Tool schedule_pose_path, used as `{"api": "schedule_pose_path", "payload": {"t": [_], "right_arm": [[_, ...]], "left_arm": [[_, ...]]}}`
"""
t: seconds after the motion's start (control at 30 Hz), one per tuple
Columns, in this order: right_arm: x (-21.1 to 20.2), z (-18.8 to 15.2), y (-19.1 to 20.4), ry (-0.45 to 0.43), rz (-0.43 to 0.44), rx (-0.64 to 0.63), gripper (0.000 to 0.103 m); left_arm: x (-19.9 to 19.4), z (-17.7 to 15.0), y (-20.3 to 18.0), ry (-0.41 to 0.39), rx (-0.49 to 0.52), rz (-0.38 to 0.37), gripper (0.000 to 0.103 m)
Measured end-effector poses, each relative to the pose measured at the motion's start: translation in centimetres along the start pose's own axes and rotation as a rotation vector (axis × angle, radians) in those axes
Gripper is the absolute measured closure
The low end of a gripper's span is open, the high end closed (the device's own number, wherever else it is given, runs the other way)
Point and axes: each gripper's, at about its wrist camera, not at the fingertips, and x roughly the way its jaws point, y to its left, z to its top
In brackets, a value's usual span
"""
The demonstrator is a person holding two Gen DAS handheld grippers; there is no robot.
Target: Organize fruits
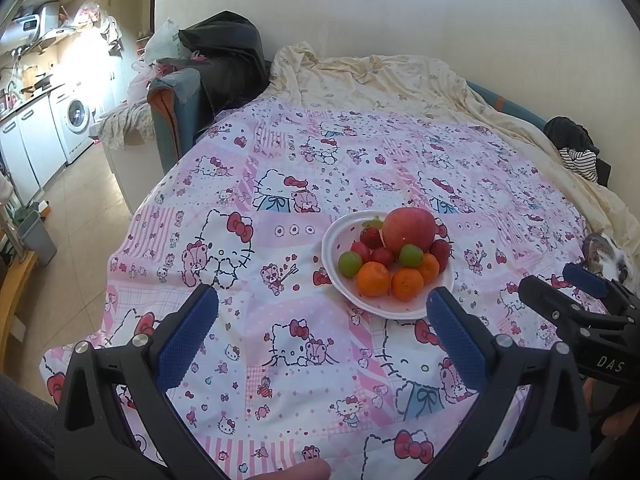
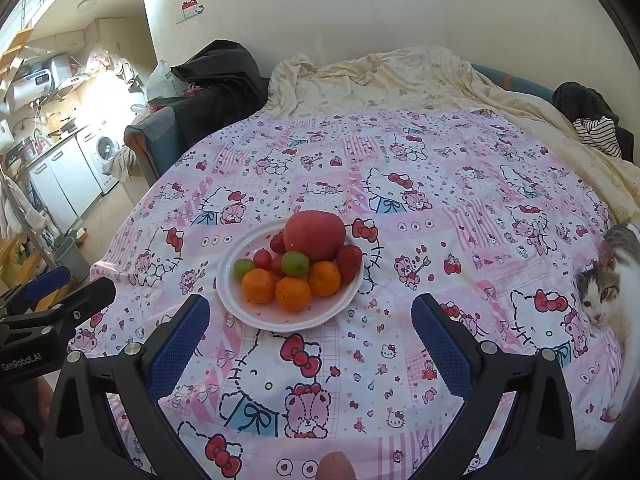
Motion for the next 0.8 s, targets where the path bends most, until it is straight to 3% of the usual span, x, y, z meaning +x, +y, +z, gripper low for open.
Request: {"api": "schedule_pose_path", "payload": {"t": [0.8], "right_arm": [[-0.05, -0.01, 0.09, -0.001, 0.003, -0.003, 0.000]], "left_arm": [[0.13, -0.14, 0.08, 0.014, -0.011, -0.010, 0.000]]}}
